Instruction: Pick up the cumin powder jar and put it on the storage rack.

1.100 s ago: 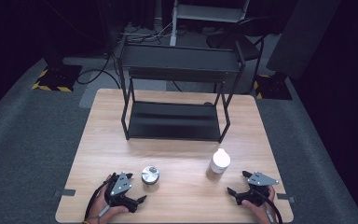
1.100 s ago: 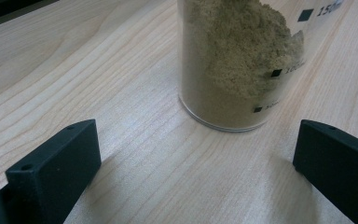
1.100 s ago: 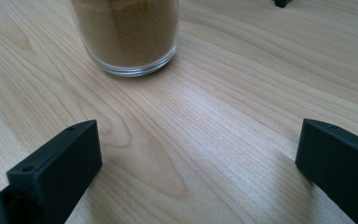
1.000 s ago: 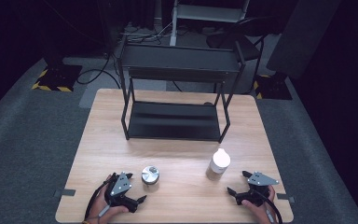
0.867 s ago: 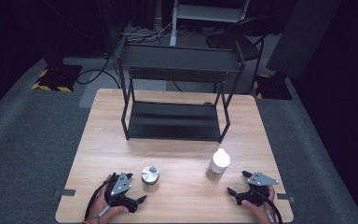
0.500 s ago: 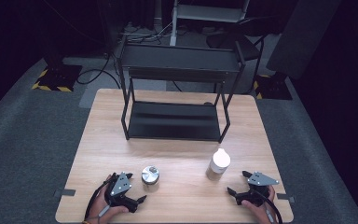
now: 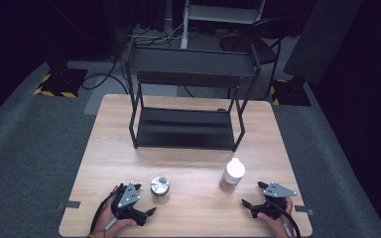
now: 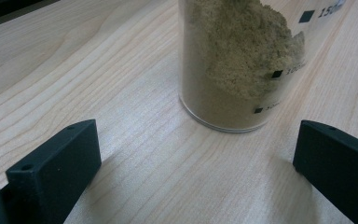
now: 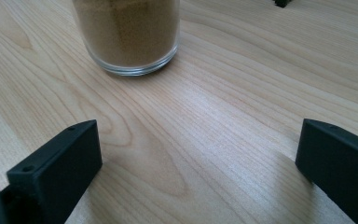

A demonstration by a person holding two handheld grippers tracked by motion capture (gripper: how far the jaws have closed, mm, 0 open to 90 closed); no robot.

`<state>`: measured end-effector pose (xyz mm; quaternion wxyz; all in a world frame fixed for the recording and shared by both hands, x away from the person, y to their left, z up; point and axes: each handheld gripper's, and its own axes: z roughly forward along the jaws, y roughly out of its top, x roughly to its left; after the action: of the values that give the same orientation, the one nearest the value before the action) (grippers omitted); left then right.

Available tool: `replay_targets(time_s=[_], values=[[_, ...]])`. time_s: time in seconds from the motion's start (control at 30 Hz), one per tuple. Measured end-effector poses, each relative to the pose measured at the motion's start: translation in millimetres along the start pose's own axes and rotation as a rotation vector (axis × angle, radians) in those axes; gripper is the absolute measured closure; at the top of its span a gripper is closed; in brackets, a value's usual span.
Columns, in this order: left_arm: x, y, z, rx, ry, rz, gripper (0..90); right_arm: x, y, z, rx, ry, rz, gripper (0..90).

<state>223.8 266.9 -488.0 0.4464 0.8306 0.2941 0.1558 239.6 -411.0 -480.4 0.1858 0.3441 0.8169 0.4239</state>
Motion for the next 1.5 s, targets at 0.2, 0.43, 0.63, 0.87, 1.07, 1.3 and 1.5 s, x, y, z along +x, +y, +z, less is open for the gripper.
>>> replay_targets(time_s=[0.2,0.43,0.63,0.87,1.07,1.3,1.5], values=[[1.4,2.9,-0.4,0.01,-0.008,0.001,0.4,-0.2,0.0,-0.1,0.0,0.001,0.0,0.0],[2.3,21.4,-6.9,-0.009,-0.028,-0.004,0.6,-0.9,-0.4,-0.5,-0.001,0.006,-0.004,0.0],[2.3,33.9,-9.0,-0.017,-0.041,0.001,0.4,-0.9,-0.5,-0.5,-0.001,0.006,-0.005,0.0],[4.3,57.4,-12.6,-0.027,-0.062,0.019,0.5,-0.9,-0.6,-0.8,0.0,0.007,-0.005,0.0],[5.8,70.9,-14.4,-0.031,-0.068,0.027,0.5,-1.0,-0.7,-0.9,-0.001,0.007,-0.006,0.0],[8.9,84.6,-4.9,-0.007,-0.097,0.042,2.5,-1.1,-0.9,-1.1,-0.001,0.008,-0.006,0.0],[13.2,89.2,4.2,0.015,-0.122,0.045,7.0,-1.1,-1.1,-1.3,-0.001,0.009,-0.006,0.0]])
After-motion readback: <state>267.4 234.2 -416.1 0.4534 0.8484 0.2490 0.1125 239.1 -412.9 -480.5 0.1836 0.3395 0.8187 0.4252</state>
